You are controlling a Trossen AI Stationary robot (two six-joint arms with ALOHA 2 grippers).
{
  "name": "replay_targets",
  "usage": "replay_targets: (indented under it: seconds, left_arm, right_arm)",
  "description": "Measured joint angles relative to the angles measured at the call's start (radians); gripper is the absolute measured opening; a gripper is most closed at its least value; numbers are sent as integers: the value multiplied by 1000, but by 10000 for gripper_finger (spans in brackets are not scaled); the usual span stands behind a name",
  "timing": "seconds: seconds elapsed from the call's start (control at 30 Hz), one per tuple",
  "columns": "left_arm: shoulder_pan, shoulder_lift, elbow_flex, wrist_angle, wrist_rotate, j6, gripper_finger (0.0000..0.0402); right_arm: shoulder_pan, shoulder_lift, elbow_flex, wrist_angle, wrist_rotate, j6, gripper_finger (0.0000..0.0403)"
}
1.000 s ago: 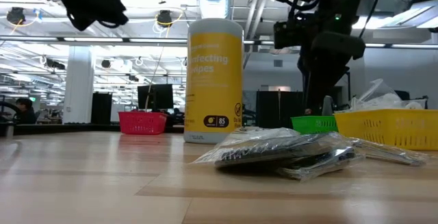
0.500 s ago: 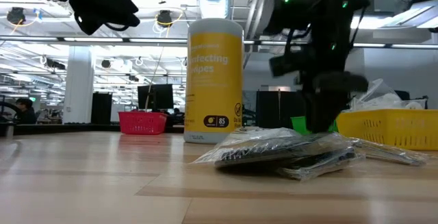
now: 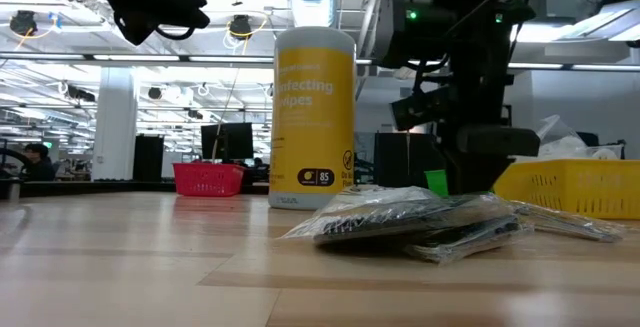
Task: Pick & Place Travel size toiletries
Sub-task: Put the black hairbrush into the black bin
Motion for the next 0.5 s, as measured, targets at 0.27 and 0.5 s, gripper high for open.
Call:
replay_targets:
  seconds: [0.27, 0.5]
  left_arm:
    - [0, 0, 0, 7, 0, 0, 92]
    - [0, 0, 0, 11, 0, 0, 92]
  right_arm:
    - [0, 1, 0, 2, 10, 9, 41]
    - [10, -4, 12, -33, 6, 10, 7]
